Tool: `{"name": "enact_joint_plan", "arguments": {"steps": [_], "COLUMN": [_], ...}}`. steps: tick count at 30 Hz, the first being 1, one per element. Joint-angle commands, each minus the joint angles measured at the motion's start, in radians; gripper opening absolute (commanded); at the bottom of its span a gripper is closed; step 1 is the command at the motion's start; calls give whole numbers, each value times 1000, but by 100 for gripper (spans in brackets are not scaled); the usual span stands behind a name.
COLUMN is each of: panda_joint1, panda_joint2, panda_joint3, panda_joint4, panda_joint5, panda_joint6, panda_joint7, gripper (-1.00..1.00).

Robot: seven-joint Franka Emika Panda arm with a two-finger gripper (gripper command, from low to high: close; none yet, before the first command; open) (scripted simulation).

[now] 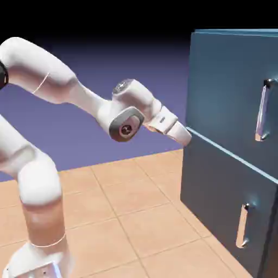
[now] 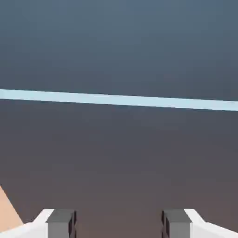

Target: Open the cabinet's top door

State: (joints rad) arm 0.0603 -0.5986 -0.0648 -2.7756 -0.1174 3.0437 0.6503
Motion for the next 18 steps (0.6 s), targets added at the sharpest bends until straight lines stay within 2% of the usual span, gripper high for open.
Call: {"name": "enact_joint_plan", "arguments": {"steps": [1, 18], "panda_joint1": [18, 322], "panda_joint2": [-11, -191], "panda_joint3": [-24, -433], "panda_joint4": [13, 230], "panda_joint5": [-44, -783], "panda_joint6": [2, 44], "panda_joint7": [-34, -605], "gripper": [0, 0]}}
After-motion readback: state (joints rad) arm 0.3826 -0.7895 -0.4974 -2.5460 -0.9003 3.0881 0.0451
